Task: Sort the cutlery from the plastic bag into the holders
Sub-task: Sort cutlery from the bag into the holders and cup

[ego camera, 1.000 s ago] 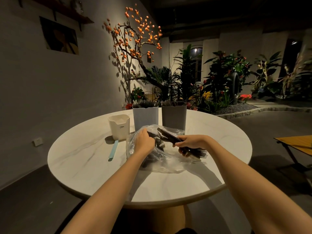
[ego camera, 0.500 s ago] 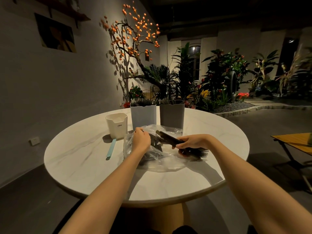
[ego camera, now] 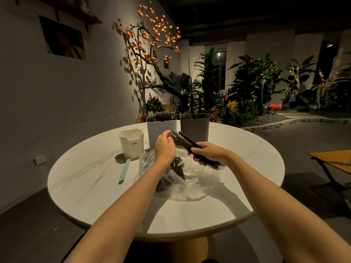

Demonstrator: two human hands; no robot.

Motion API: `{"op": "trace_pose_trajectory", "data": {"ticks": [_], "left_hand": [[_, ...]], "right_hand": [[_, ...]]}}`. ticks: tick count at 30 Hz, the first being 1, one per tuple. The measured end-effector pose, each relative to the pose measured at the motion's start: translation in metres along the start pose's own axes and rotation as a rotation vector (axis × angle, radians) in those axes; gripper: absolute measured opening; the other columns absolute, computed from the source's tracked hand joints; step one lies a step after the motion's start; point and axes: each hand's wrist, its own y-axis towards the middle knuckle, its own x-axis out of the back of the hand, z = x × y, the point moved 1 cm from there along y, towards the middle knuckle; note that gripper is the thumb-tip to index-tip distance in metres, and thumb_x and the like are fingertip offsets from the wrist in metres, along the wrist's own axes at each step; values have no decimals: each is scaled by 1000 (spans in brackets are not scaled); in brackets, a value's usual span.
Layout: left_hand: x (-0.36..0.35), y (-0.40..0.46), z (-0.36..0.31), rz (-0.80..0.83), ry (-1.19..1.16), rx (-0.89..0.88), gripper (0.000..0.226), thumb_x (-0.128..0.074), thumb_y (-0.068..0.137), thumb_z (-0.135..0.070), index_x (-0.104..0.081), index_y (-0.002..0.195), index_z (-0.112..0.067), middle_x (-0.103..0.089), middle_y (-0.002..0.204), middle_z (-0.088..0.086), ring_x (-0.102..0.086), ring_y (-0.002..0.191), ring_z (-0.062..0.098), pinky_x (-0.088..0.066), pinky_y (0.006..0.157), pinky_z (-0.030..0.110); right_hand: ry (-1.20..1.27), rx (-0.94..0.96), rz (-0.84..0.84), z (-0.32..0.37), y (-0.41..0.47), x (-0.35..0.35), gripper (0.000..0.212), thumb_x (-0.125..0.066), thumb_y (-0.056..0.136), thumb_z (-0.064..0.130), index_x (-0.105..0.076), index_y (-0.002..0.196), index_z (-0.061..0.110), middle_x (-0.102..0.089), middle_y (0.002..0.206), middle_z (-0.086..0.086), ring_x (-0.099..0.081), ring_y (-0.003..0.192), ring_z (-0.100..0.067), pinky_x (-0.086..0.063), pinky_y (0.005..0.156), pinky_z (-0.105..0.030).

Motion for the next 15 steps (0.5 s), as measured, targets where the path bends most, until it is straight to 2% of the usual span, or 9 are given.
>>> {"op": "trace_pose_trajectory", "data": {"ticks": [5,8,12,14,15], "left_hand": [[-9,18,1,-33,66,-69,37,-35,103,-11,-50,137,-11,-57,130,13,-50,120,26,-45,104,45],[-15,26,0,10,19,-32,40,-34,103,-13,-43,142,-9,-49,138,12,-46,127,26,-39,108,39],[-23,32,-6,65,-134,57,52,-38,103,-20,-20,151,-8,-41,145,11,-44,128,24,-38,100,32],[-29,35,-5,87,-161,88,52,-39,104,-22,-21,150,-7,-45,142,10,-46,126,25,-38,97,31],[-32,37,-4,100,-139,81,48,-39,104,-22,-27,148,-7,-49,139,10,-47,125,24,-39,96,31]], "right_hand": [[11,12,-25,1,10,9,19,-40,103,22,-54,98,11,-56,72,-6,-50,55,-12,-47,51,-19],[-2,26,-54,-1,16,15,20,-40,104,23,-54,100,9,-57,71,-6,-50,54,-12,-47,51,-18],[13,48,-104,-5,28,20,17,-40,104,23,-52,98,11,-57,71,-6,-50,54,-13,-47,50,-17],[28,57,-138,-6,34,23,19,-40,104,23,-52,98,10,-57,70,-6,-50,54,-12,-47,49,-17],[34,59,-155,-6,37,26,20,-40,103,24,-52,96,10,-56,70,-6,-51,54,-12,-47,49,-17]]}}
